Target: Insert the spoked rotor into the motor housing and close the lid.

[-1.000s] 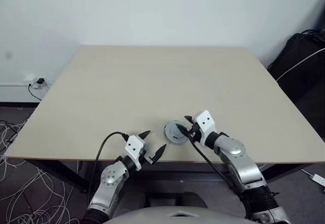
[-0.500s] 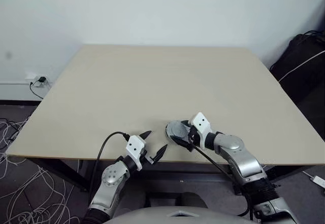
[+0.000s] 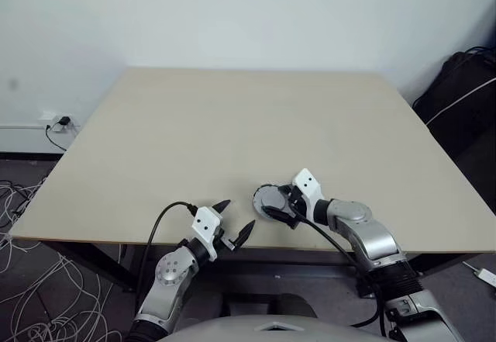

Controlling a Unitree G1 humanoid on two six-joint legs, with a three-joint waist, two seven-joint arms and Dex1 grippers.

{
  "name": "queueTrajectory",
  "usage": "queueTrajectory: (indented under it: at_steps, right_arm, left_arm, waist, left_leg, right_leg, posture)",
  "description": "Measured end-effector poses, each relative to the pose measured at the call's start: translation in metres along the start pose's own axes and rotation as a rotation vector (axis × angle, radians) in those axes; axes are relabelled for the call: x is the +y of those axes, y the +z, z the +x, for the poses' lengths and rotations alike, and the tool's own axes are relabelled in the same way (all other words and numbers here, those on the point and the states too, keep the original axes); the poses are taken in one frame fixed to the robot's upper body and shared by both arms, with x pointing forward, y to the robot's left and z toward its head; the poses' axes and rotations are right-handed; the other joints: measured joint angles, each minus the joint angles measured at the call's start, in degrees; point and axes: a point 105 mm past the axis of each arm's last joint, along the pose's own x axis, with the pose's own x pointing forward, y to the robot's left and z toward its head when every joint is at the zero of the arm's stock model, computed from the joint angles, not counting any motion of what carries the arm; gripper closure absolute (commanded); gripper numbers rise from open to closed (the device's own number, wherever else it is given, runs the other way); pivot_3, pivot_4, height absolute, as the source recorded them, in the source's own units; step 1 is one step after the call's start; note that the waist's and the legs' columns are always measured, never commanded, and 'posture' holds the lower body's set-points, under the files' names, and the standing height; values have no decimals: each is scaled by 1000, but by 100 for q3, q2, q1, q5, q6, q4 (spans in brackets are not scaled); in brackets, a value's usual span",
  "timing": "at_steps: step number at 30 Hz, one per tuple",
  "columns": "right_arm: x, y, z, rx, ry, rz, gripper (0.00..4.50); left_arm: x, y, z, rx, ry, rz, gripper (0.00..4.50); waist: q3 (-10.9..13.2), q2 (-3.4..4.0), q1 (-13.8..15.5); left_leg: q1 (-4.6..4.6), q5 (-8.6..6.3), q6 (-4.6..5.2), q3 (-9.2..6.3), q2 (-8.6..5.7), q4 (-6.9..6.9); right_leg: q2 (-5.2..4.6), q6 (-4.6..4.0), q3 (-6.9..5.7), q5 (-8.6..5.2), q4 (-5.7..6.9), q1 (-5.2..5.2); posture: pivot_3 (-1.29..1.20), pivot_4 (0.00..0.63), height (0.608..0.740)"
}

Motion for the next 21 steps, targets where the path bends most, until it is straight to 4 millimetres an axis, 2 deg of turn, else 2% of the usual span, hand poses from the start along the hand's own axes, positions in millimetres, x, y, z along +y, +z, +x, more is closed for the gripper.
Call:
queueTrajectory:
  at_steps: [2,21]
  right_arm:
    - [0,0,1,1,0,0,1189]
    - [3,10,-1,-74,-53,-53,1194]
  left_arm:
    - [0,0,0,0,2,-1,0]
    - [0,-1,0,6,-2,-13,0]
  waist:
    - [-1,2,4]
    - [-2,5,9]
  left_leg:
    - [0,0,0,0,-1,0]
    - [-6,-2,4,1,-5,0]
  right_leg:
    - [-1,0,0,0,0,0]
    - [-3,3,0,2,-8,-2]
  posture:
    - [0,0,740]
    - [0,0,740]
